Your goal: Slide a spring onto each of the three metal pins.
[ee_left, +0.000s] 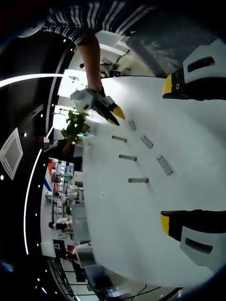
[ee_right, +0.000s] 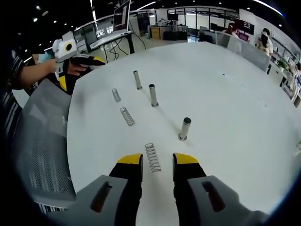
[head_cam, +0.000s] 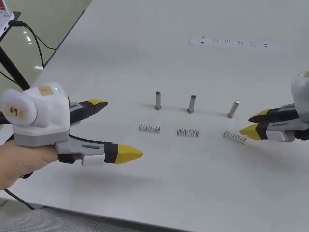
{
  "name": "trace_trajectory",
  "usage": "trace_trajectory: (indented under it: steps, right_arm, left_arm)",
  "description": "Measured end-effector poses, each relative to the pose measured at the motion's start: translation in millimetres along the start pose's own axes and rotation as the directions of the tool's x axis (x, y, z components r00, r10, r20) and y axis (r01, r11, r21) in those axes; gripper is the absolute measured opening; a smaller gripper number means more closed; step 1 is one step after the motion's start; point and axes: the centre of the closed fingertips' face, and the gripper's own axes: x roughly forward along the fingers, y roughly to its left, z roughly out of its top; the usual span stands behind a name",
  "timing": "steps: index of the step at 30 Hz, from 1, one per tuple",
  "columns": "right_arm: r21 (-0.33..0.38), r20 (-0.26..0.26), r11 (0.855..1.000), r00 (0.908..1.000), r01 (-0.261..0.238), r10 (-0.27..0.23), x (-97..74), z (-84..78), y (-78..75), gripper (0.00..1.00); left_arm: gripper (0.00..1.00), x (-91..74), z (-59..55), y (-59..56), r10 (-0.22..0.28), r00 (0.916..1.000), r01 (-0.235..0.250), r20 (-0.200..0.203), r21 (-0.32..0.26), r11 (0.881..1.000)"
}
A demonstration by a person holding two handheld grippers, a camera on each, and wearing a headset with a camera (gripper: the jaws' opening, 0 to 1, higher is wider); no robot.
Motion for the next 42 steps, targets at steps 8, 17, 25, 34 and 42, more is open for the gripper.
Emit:
trace_trajectory:
  steps: [8, 17, 25, 34, 42]
  right_arm:
    - [-0.144, -0.12, 0.989, 0.9925, -0.039, 0.022, 10.7, -10.0, 10.0, 0.22]
    - [-0.211, -0.204, 0.976, 0.9789, -0.056, 0.012, 22.8, -16.2, 9.6, 0.18]
    - [-0.223, -0.264, 0.971, 0.9644, -0.081, 0.02, 27.6, -22.2, 8.6, 0.15]
    - [-0.239, -0.312, 0.965, 0.9498, -0.105, 0.026, 30.8, -29.6, 9.8, 0.09]
    - [-0.267, -0.307, 0.957, 0.9513, -0.112, 0.026, 30.5, -30.3, 10.2, 0.07]
  left_arm:
    - [0.96, -1.3, -0.8, -0.1, 0.001, 1.0, -0.001, -0.002, 0.0, 1.0]
    - [0.96, -2.3, -0.1, -0.9, 0.001, 1.0, -0.001, -0.004, 0.003, 1.0]
    - [0.96, -3.1, -0.8, -0.8, 0.002, 1.0, -0.002, -0.007, 0.004, 1.0]
    - [0.95, -3.4, -1.3, 0.0, 0.003, 1.0, -0.003, -0.007, 0.003, 1.0]
    - [0.95, -1.3, -3.0, -3.4, -0.004, 0.9999, 0.004, -0.012, 0.0, 1.0]
